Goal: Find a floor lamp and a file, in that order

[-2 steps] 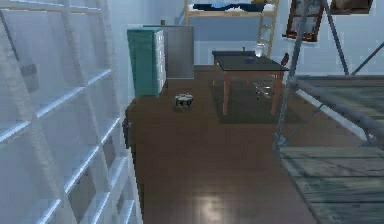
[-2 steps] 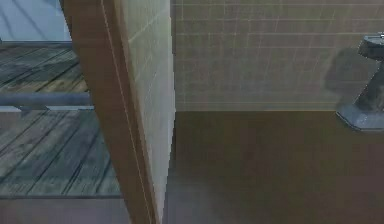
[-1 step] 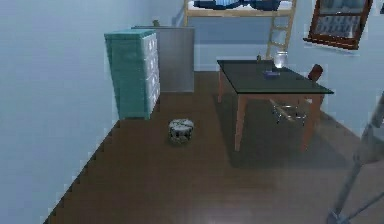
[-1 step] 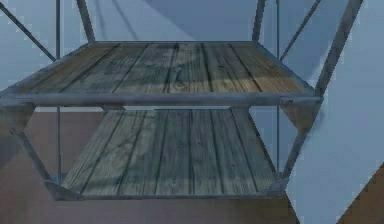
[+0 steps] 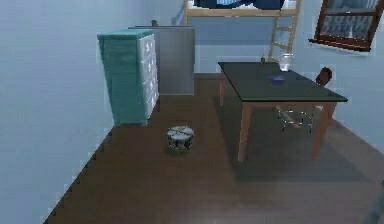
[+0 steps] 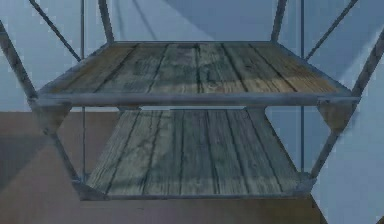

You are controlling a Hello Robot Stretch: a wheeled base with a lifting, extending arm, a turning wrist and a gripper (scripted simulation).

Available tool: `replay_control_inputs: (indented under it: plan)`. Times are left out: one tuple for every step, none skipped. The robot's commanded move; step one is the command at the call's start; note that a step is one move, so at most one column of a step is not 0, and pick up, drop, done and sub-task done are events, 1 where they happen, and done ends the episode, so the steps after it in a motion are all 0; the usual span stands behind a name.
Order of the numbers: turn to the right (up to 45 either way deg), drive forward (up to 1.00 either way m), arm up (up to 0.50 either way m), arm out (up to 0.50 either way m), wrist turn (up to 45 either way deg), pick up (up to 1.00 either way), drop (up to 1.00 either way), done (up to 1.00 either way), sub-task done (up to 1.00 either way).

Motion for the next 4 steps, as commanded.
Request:
replay_control_inputs:
  plan:
    - [-15.0, 0.0, 0.0, 0.0, 0.0, 0.0, 0.0, 0.0, 0.0]
    - [0.0, 1.0, 0.0, 0.0, 0.0, 0.0, 0.0, 0.0, 0.0]
    - [0.0, 0.9, 0.0, 0.0, 0.0, 0.0, 0.0, 0.0, 0.0]
    - [12.0, 0.0, 0.0, 0.0, 0.0, 0.0, 0.0, 0.0, 0.0]
